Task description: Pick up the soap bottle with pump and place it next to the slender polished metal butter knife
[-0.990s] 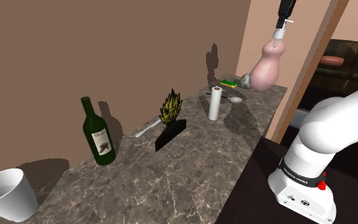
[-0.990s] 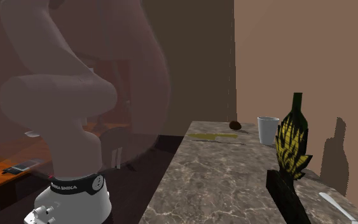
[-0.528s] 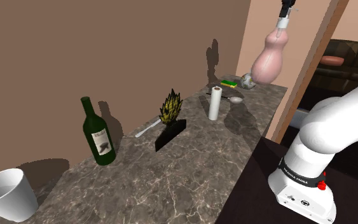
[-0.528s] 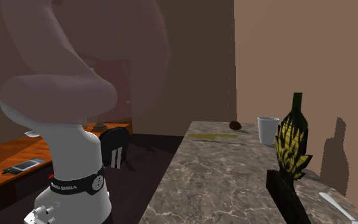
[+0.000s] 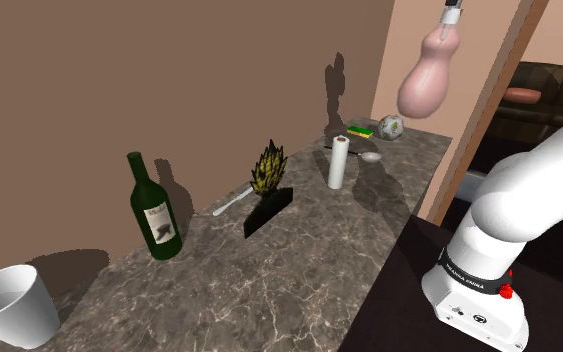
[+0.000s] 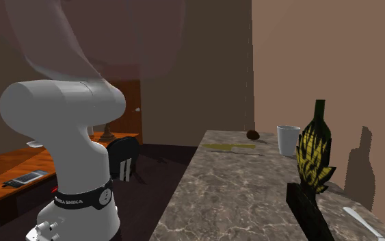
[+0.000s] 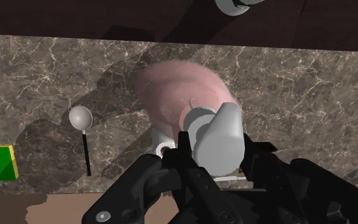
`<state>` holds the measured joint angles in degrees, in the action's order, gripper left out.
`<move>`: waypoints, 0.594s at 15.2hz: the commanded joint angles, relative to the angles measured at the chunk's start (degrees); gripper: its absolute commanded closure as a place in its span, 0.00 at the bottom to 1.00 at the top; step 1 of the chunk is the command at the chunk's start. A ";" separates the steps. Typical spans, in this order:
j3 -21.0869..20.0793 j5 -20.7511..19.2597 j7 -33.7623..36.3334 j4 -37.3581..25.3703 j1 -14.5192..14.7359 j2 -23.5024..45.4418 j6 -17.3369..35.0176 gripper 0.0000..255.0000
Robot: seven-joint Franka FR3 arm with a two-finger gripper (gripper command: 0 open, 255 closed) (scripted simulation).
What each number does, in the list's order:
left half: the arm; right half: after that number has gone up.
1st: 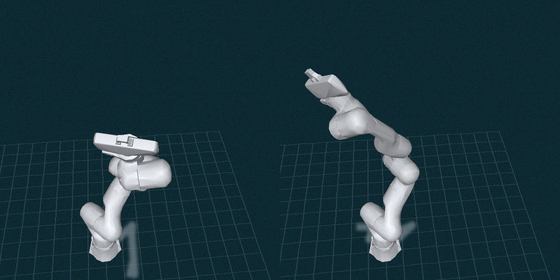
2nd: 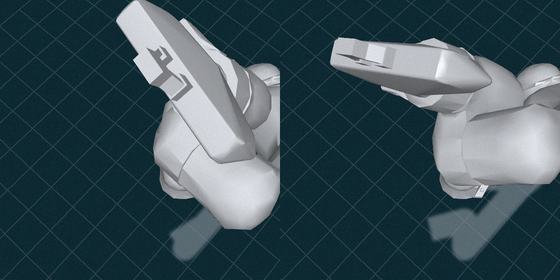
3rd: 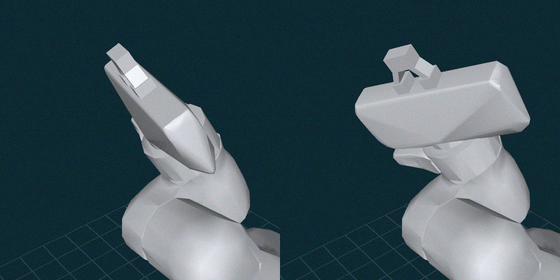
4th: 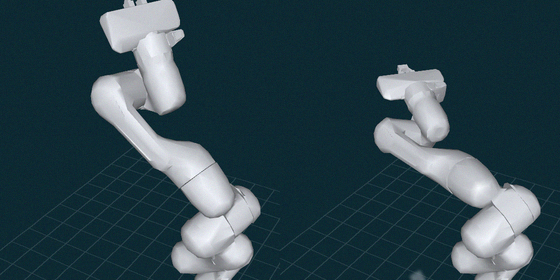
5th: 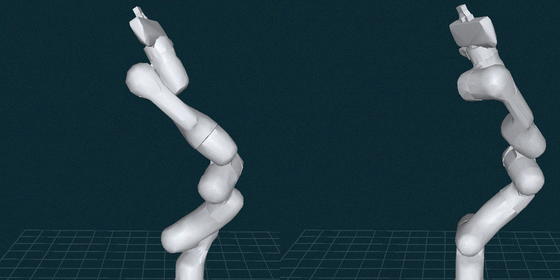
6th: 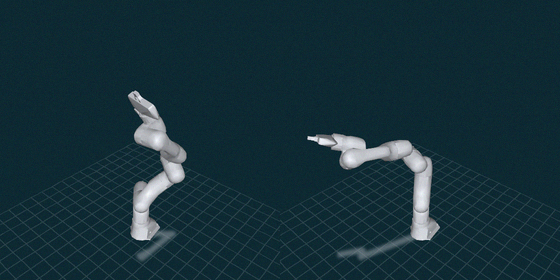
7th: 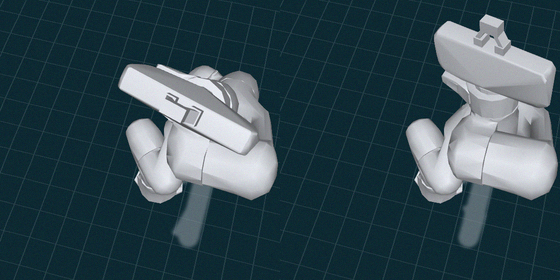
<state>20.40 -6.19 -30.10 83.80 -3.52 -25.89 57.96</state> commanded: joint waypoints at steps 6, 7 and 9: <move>-6.85 3.04 9.19 8.90 0.84 -2.95 5.59 1.00; -7.89 3.57 10.57 10.35 1.00 -3.28 6.68 1.00; -9.92 4.63 13.23 13.01 1.34 -3.71 8.86 1.00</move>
<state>11.35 -2.21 -18.18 96.45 -2.43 -30.27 65.73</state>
